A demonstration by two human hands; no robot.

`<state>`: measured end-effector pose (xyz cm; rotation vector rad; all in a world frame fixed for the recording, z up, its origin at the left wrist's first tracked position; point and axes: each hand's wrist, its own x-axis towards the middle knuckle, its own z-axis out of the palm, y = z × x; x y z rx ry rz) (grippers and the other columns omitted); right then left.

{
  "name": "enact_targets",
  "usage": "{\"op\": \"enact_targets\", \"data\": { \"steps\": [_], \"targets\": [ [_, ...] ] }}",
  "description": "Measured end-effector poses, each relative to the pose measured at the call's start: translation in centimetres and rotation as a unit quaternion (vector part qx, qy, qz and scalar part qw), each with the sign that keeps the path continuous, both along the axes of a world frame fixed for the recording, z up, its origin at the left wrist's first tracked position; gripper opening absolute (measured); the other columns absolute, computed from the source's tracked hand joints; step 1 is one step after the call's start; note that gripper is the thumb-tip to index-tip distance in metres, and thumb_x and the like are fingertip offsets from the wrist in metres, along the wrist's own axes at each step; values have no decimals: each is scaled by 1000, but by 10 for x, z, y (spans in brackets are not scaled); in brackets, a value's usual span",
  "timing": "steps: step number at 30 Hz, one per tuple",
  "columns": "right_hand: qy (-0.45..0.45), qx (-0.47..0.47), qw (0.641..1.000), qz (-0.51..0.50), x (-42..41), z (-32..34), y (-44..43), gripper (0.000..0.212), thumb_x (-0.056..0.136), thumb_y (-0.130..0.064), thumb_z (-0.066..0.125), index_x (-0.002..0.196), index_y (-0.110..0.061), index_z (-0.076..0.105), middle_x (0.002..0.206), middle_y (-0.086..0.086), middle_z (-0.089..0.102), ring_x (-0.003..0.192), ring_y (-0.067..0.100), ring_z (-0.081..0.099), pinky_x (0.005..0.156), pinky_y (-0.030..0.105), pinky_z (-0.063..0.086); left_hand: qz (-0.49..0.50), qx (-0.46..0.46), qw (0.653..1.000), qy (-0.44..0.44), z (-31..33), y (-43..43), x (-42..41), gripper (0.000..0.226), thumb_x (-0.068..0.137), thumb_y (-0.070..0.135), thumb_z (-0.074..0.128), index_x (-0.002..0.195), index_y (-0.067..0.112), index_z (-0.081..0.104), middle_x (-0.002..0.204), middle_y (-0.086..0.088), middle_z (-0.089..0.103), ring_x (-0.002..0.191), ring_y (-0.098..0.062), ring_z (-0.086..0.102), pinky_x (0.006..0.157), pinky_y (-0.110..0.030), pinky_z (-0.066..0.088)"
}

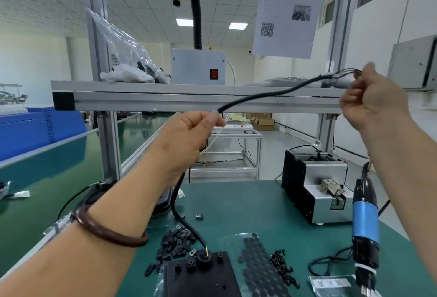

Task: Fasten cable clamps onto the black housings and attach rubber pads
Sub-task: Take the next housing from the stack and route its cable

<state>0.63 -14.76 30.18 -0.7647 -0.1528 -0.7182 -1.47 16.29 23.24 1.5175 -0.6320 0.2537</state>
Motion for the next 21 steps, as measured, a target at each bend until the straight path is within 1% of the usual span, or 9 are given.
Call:
{"op": "enact_targets", "data": {
  "steps": [3, 5, 6, 8, 9, 11, 14, 17, 21],
  "targets": [
    [16, -13, 1000, 17, 8, 4, 11, 25, 99, -30, 54, 76, -19, 49, 48, -9, 42, 40, 1, 33, 43, 12, 26, 38, -23, 999, 15, 11, -1, 3, 29, 93, 36, 54, 75, 21, 70, 55, 5, 34, 42, -6, 26, 35, -13, 26],
    [40, -28, 998, 41, 17, -1, 27, 23, 97, -30, 56, 78, -18, 51, 52, -8, 44, 39, 0, 34, 41, 11, 27, 39, -29, 998, 37, 13, -4, 5, 24, 95, 35, 51, 90, 19, 68, 59, 3, 41, 46, -7, 31, 39, -15, 30],
    [52, -40, 996, 54, 22, -6, 37, 23, 97, -30, 57, 79, -17, 52, 52, -8, 44, 39, 0, 34, 40, 11, 28, 55, -25, 997, 38, 16, -6, 6, 24, 96, 34, 50, 106, 18, 65, 67, 3, 50, 52, -8, 40, 45, -17, 39],
    [71, -70, 992, 80, 28, -17, 62, 23, 96, -29, 58, 80, -13, 56, 50, -7, 46, 39, 2, 36, 38, 12, 30, 208, 63, 975, -52, 25, -3, 12, 47, 97, 33, 51, 139, 16, 40, 106, -3, 59, 88, -16, 58, 82, -35, 53],
    [72, -85, 989, 94, 29, -22, 75, 22, 95, -28, 60, 81, -11, 57, 49, -6, 48, 39, 2, 37, 38, 13, 32, 323, 157, 923, -137, 33, 1, 15, 64, 95, 33, 53, 148, 13, 21, 129, -9, 49, 113, -24, 52, 102, -45, 42],
    [65, -118, 983, 128, 32, -32, 100, 21, 93, -25, 63, 80, -10, 58, 50, -5, 51, 40, 3, 40, 39, 14, 34, 469, 311, 777, -283, 51, 0, 16, 80, 92, 35, 53, 151, 17, 3, 150, -12, 27, 136, -32, 29, 114, -53, 20],
    [48, -151, 968, 193, 29, -39, 131, 19, 93, -24, 62, 82, -9, 57, 53, -4, 52, 43, 4, 42, 41, 15, 35, 443, 480, 683, -327, 67, -14, 18, 56, 97, 45, 39, 147, 25, 23, 147, -3, 41, 132, -31, 39, 112, -58, 15],
    [28, -164, 961, 222, 22, -41, 142, 20, 95, -22, 60, 78, -10, 56, 54, -3, 53, 44, 5, 41, 41, 14, 34, 364, 520, 701, -326, 65, -7, 24, 35, 99, 47, 29, 108, 26, 56, 102, 1, 62, 98, -26, 58, 89, -46, 46],
    [28, -194, 953, 233, 20, -52, 147, 20, 96, -20, 59, 79, -11, 55, 55, -2, 54, 45, 4, 44, 42, 14, 37, 286, 499, 747, -335, 50, 12, 35, 36, 92, 52, 28, 83, 27, 52, 80, 10, 49, 83, -17, 50, 71, -34, 41]
  ]
}}
